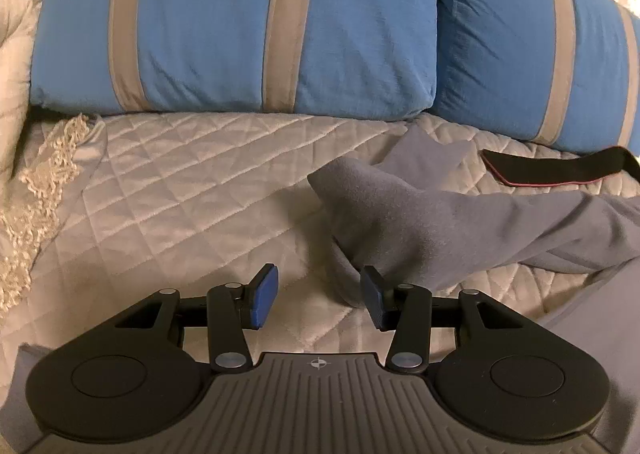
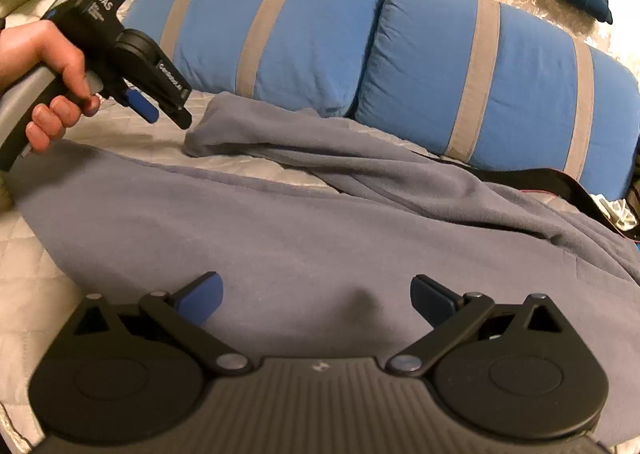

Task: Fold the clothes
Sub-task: 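Lower the left tool onto the sweatpants leg end and close on it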

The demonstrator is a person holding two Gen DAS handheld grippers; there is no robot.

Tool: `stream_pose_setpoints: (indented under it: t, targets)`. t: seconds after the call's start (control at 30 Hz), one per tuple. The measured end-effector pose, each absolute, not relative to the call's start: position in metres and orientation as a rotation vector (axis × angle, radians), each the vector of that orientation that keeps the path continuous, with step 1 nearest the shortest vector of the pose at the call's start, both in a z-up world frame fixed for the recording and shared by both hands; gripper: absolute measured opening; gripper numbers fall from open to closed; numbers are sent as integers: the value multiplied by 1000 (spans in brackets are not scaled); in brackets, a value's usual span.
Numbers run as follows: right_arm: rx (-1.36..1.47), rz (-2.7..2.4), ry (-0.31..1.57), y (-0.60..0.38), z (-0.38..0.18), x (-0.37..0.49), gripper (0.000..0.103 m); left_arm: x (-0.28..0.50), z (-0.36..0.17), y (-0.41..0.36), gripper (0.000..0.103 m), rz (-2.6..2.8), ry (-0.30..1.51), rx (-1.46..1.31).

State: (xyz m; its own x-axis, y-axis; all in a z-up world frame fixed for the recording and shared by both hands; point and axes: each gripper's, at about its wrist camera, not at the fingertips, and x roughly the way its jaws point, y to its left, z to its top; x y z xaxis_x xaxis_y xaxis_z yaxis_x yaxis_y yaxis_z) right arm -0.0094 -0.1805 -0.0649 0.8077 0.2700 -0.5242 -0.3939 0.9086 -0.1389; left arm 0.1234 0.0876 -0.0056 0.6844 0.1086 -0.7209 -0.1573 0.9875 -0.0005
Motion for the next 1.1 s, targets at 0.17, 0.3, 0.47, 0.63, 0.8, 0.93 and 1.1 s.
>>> stream_pose_setpoints:
  t: [0.17, 0.3, 0.47, 0.63, 0.8, 0.93, 1.1]
  targets:
    - [-284, 375, 499, -175, -66, -11, 103, 124, -9, 85, 44, 147, 814, -41]
    - [-296, 386, 488, -173, -68, -11, 103, 123, -8, 86, 44, 148, 812, -50]
    - [-282, 400, 481, -174, -67, -12, 103, 120, 1, 89, 44, 153, 785, -90]
    - [-307, 382, 473, -170, -68, -14, 103, 114, 14, 89, 45, 151, 744, -113]
    - [-329, 378, 451, -166, -66, -21, 103, 107, 23, 90, 46, 170, 703, -111]
    - [-344, 407, 444, -160, -64, -30, 103, 103, 28, 94, 51, 189, 692, -132]
    - [-405, 430, 419, -146, -62, -39, 103, 99, 30, 95, 52, 192, 696, -131]
